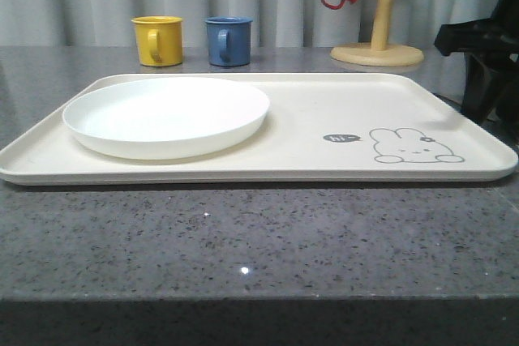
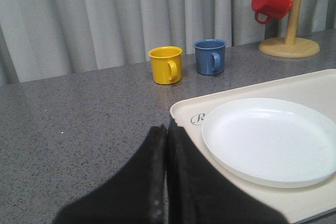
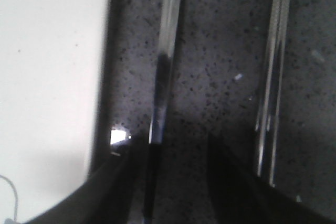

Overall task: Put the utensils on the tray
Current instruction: 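Grasp the silver fork with the right gripper and lift it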

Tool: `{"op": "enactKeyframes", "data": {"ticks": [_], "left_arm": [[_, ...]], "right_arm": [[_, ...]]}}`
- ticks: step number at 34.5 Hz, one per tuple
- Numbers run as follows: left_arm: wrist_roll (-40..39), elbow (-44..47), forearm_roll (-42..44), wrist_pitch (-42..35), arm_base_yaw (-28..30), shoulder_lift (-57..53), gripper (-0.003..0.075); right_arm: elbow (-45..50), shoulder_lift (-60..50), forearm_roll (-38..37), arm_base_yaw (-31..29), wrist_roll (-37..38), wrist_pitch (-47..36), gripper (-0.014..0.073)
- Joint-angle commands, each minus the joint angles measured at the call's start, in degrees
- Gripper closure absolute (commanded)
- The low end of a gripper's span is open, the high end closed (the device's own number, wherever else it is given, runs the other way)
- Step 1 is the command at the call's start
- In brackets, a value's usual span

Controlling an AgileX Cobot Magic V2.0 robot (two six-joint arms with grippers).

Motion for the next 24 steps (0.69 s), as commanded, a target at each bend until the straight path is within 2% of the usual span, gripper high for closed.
{"op": "enactKeyframes", "data": {"ticks": [1,7,15,24], "left_arm": [[-0.69,-1.61,-0.14,-4.87,-0.13,0.55,0.0738],[-0.69,-1.61,-0.14,-4.87,-0.13,0.55,0.0738],[-0.69,-1.61,-0.14,-4.87,-0.13,0.55,0.0738],[-0.69,-1.61,-0.14,-4.87,-0.13,0.55,0.0738]], "right_arm": [[-1.75,-1.47,0.38,-0.02,-0.35,-1.78,0.0298],[-1.75,-1.42,0.64,-0.02,-0.35,-1.57,0.0433],[-1.75,-1.48,0.64,-0.02,-0.35,-1.46,0.0559],[-1.90,-4.19,0.07,-0.02,-0.23,-1.36,0.0580]]}}
